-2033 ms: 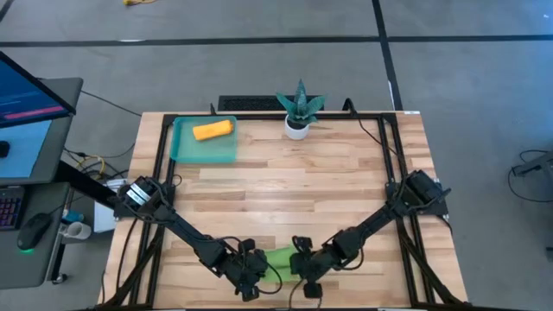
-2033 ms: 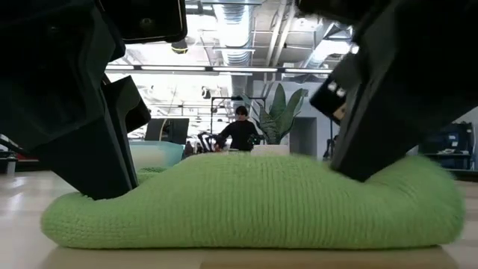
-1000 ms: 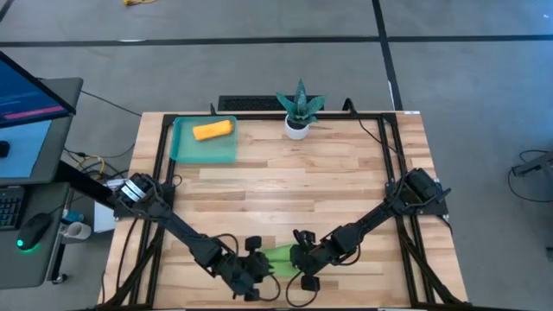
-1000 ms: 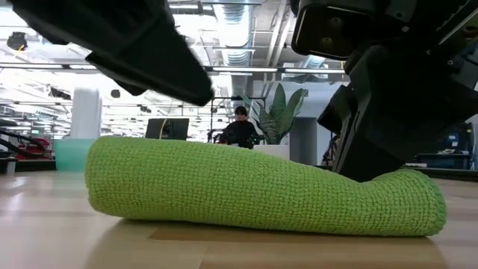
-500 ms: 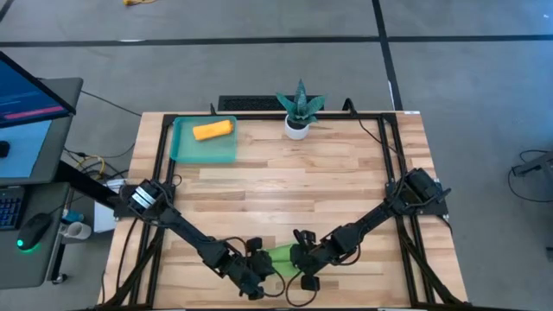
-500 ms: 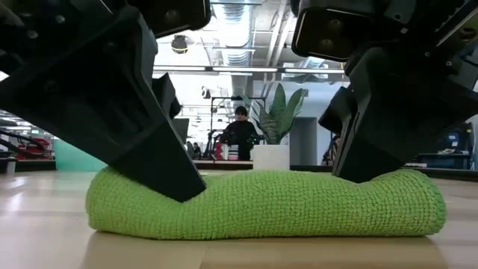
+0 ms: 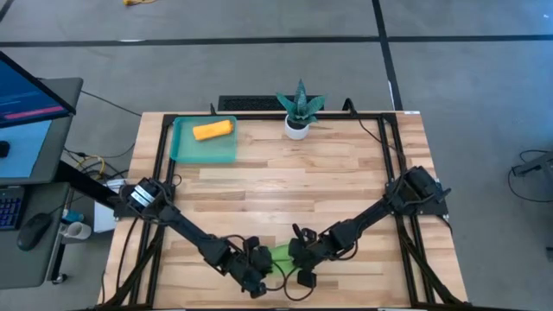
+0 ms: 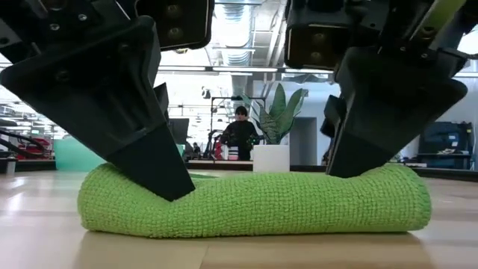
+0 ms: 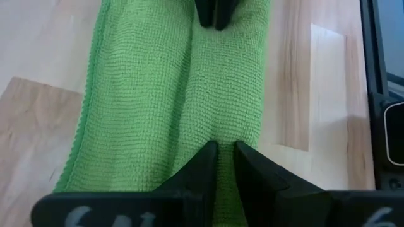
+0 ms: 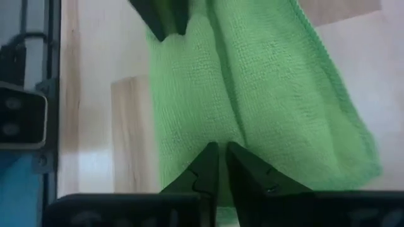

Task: Roll microfiber towels into tight, uniform cylinder then place into a basket
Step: Roll the light green microfiber cloth

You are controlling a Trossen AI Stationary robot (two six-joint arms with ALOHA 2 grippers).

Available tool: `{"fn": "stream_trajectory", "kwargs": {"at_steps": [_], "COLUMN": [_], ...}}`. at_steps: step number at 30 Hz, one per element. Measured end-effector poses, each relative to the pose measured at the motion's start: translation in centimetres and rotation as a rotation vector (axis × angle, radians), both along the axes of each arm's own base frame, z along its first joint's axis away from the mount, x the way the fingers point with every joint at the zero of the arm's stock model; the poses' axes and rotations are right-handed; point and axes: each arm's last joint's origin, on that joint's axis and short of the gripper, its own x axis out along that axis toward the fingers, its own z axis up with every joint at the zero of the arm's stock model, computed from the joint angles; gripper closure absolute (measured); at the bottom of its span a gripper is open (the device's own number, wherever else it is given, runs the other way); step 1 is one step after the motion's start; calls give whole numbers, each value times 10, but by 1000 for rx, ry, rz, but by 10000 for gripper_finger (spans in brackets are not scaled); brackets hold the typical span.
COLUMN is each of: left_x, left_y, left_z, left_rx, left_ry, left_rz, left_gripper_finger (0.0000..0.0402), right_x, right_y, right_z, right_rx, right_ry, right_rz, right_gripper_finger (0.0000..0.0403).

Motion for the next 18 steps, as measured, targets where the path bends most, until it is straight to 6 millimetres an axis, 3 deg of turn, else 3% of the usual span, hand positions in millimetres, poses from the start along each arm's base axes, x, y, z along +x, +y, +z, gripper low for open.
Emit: {"fn": "stream_trajectory", "kwargs": {"at_steps": [4, 11, 14, 18], "left_x": [0, 0, 0, 0], "left_y": [2, 2, 2, 2], "left_z": [-1, -2, -1, -2], "left_rx": [-6, 0, 2, 4], "left_ry": [13, 13, 10, 9], "left_rz": [0, -1, 0, 3], "left_gripper_finger": [349, 349, 349, 349], "right_x": [-4, -25, -38, -49], "right_y": [-3, -4, 8, 31], "right_z": [15, 62, 75, 73], "right_rx": [-31, -155, -247, -279], "right_ry": [-23, -124, -202, -267], "right_rz": [55, 102, 175, 275], "right_gripper_finger": [342, 342, 342, 342]}}
